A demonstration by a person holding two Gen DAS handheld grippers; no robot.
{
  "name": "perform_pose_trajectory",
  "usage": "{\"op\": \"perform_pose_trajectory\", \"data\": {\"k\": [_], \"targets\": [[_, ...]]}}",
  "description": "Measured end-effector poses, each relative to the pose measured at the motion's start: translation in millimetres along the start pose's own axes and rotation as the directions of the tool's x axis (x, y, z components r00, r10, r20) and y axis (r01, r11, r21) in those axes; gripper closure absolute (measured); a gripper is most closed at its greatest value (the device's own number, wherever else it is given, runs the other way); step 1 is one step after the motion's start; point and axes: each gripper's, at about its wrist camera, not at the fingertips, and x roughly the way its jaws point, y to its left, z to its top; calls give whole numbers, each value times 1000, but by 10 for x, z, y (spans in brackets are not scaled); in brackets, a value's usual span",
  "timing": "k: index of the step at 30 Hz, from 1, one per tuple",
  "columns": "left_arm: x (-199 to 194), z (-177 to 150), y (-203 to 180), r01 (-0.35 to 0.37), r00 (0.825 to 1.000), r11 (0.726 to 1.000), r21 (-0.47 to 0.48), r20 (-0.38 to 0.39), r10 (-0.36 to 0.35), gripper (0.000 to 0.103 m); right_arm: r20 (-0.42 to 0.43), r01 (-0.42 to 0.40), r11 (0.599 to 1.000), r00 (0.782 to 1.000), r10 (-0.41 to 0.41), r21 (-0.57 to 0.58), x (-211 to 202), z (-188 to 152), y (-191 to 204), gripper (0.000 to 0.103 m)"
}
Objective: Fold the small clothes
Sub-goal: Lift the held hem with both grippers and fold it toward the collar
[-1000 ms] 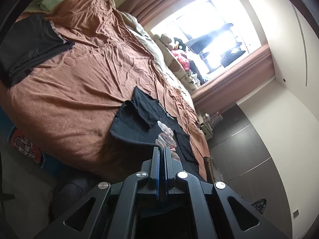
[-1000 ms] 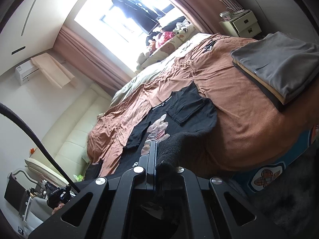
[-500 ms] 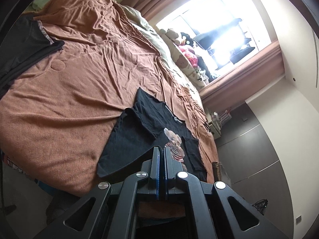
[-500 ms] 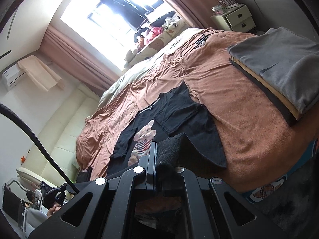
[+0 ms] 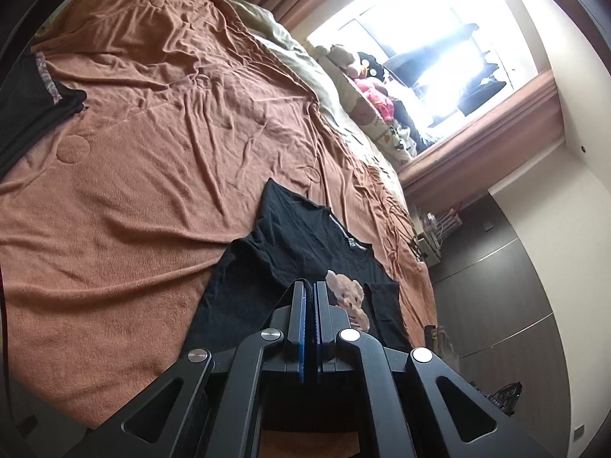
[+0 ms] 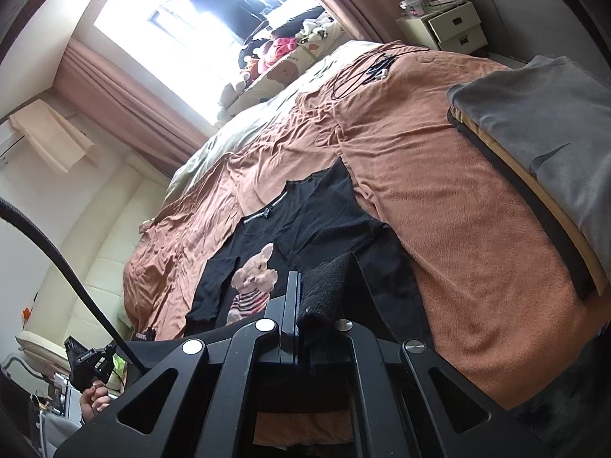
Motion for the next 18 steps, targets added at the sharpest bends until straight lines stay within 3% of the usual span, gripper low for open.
{"op": "perform_pose_trajectory", "data": {"k": [18], "targets": [[919, 650, 25, -110, 993, 994, -7, -36, 110, 100, -63, 59, 998, 996, -60, -20, 1005, 700, 94, 103]]}}
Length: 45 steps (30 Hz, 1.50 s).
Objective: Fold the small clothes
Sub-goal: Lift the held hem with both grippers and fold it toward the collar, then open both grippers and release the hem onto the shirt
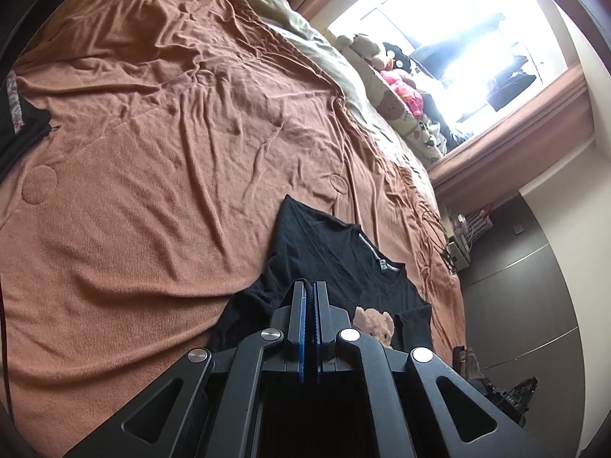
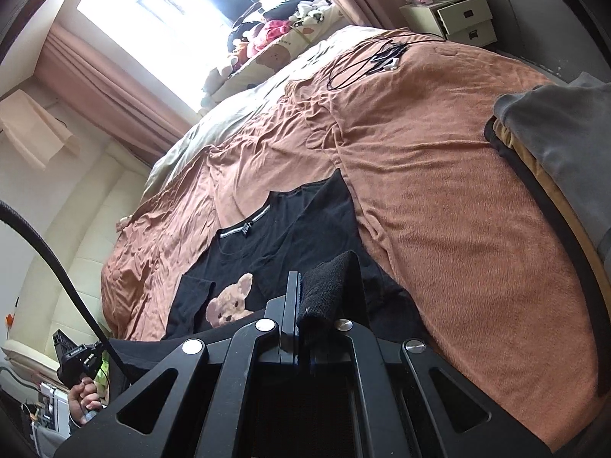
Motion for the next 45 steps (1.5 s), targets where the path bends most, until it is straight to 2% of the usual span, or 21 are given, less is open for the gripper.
{"op": "perform_pose_trajectory", "data": {"k": [12, 14, 16, 18, 19, 21, 22, 23, 26, 30, 31, 33, 35, 40, 43, 45], "targets": [[824, 277, 252, -109, 992, 994, -13, -71, 107, 100, -76, 81, 997, 994, -81, 4, 772, 278, -47, 103], [947, 298, 310, -126, 989, 992, -19, -81, 124, 100, -64, 61, 998, 996, -60, 14, 834, 290, -67, 103], [1039, 319, 326, -125, 988, 992, -12, -90, 124, 99, -84, 93, 995, 992, -90, 30, 941, 310, -103, 102], [1071, 330, 337, -164, 982, 987, -5, -97, 162, 90, -108, 91, 995, 990, -86, 49, 994, 316, -124, 99], [1061, 330, 353, -162, 982, 987, -8, -98, 160, 85, -103, 85, 995, 991, -80, 43, 980, 318, -109, 94], [1005, 318, 357, -160, 983, 987, -3, -93, 159, 57, -91, 76, 997, 993, -75, 15, 916, 318, -65, 67], [971, 311, 356, -180, 980, 984, 9, -86, 180, 50, -81, 74, 997, 994, -73, 4, 876, 321, -54, 43], [942, 309, 350, -197, 977, 980, 24, -78, 198, 44, -64, 71, 997, 995, -72, -10, 808, 320, -29, 31], [880, 282, 323, -228, 969, 970, 80, -79, 235, 40, -57, 85, 995, 994, -88, -52, 705, 306, -14, 31], [907, 181, 264, -271, 949, 947, 172, -117, 293, 28, -85, 142, 982, 985, -153, -128, 627, 220, -21, 31], [915, 142, 243, -274, 945, 941, 200, -127, 303, 26, -98, 153, 977, 981, -169, -147, 616, 197, -11, 31], [945, 67, 209, -276, 936, 929, 244, -149, 318, 16, -131, 186, 963, 968, -214, -195, 621, 156, 21, 31], [989, 3, 173, -299, 921, 908, 294, -161, 355, 12, -159, 214, 946, 953, -257, -243, 642, 112, 57, 31], [1086, -86, 89, -350, 883, 836, 423, -150, 445, 12, -194, 255, 921, 927, -320, -295, 722, 74, 92, 31], [1154, -101, 154, -370, 862, 819, 439, -166, 479, 12, -214, 258, 910, 917, -337, -324, 817, 77, 143, 31], [1213, -127, 188, -381, 847, 803, 459, -175, 502, 12, -228, 277, 890, 899, -373, -363, 916, 71, 159, 31]]}}
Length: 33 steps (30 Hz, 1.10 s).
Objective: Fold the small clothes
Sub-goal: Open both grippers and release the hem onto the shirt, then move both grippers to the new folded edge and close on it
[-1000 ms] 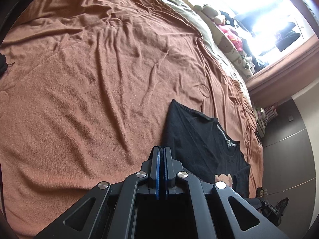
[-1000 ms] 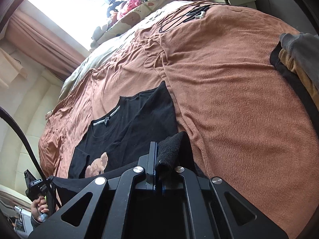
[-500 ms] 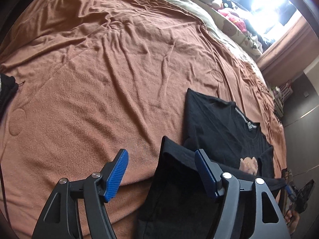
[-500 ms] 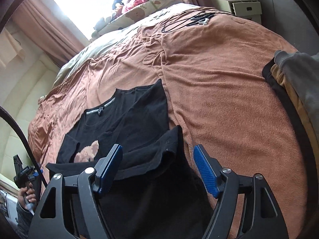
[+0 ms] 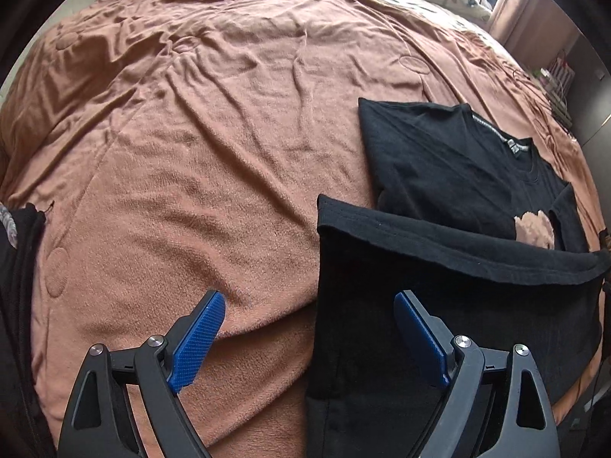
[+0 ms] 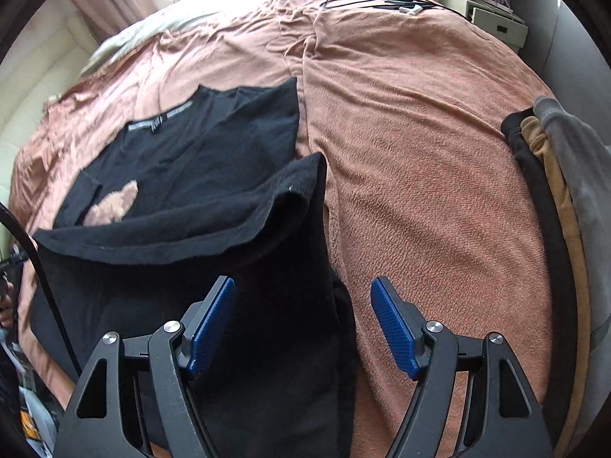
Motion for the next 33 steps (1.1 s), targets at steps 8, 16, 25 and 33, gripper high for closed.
{"op": "perform_pose_trajectory", "data": {"k": [8, 16, 25, 33], "targets": [[300, 57, -20, -41, 998, 999, 29, -44, 42, 12, -50, 72, 996, 996, -74, -46, 352, 145, 106, 31], [407, 354, -26, -54, 998, 998, 23, -17, 55, 12, -30, 72, 997, 997, -73, -39, 543, 386, 82, 31], [620, 605, 24, -64, 998, 997, -42, -12, 64, 12, -9, 86, 996, 996, -85, 12, 769, 661, -7, 33], [520, 577, 97, 11, 1000, 997, -80, 21, -9, 21, 6, -13, 998, 1000, 13, 69, 743, 644, -134, 52]]}}
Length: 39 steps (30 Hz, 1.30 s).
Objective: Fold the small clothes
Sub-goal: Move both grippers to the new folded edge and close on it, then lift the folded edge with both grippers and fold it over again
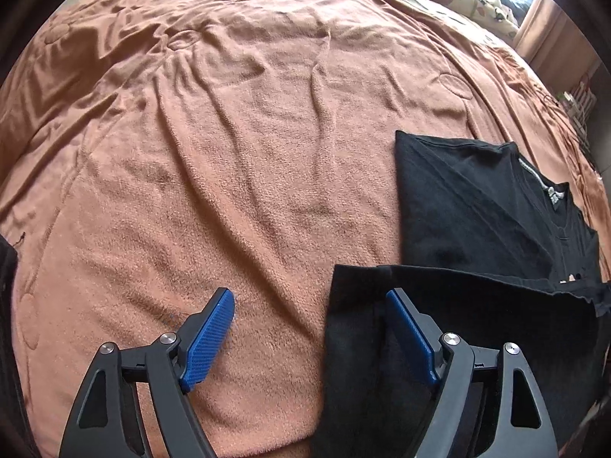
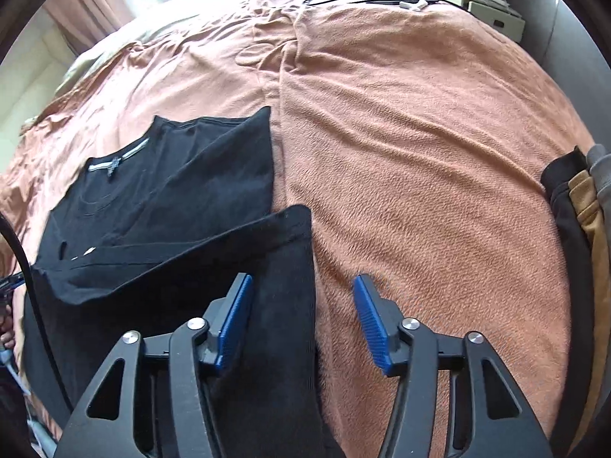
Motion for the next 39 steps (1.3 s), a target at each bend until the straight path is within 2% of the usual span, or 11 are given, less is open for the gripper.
{"op": "perform_pose_trajectory", "data": {"k": [6, 9, 13, 14, 18, 26, 31, 35, 37, 38, 39], "targets": [[10, -71, -47, 59, 998, 998, 19, -2, -59, 42, 4, -90, 995, 996, 90, 45, 10, -8, -181, 63], [76, -75, -57, 85, 996, 996, 9, -12, -85, 46, -1, -124, 992, 992, 125, 34, 29, 10, -192, 68], [107, -37, -74, 96, 995, 995, -1, -5, -96, 52, 3, -121, 992, 993, 121, 28, 82, 95, -195, 79], [106, -29, -76, 99, 995, 995, -3, 1, -99, 57, 14, -117, 993, 993, 116, 29, 72, 113, -199, 85], [120, -14, -102, 130, 992, 991, -18, 2, -130, 70, 46, -106, 993, 994, 104, 43, -9, 85, -212, 97], [120, -2, -82, 124, 991, 991, -48, -36, -126, 71, 70, -75, 996, 995, 72, 37, -182, -50, -191, 101], [105, -61, 14, 177, 980, 979, -107, -69, -184, 69, 76, -59, 997, 996, 55, 56, -219, -51, -196, 102], [131, -77, 120, 231, 967, 954, -191, -67, -248, 70, 68, -48, 997, 997, 44, 63, -198, -42, -171, 102], [124, -72, 195, 268, 957, 932, -244, -43, -286, 87, 73, -55, 997, 996, 52, 52, -223, -43, -149, 102], [110, -68, 216, 283, 952, 923, -260, -37, -303, 101, 77, -59, 997, 995, 56, 46, -249, -44, -139, 102], [78, -67, 224, 284, 953, 922, -264, -29, -302, 101, 84, -63, 997, 995, 60, 40, -270, -35, -143, 102]]}}
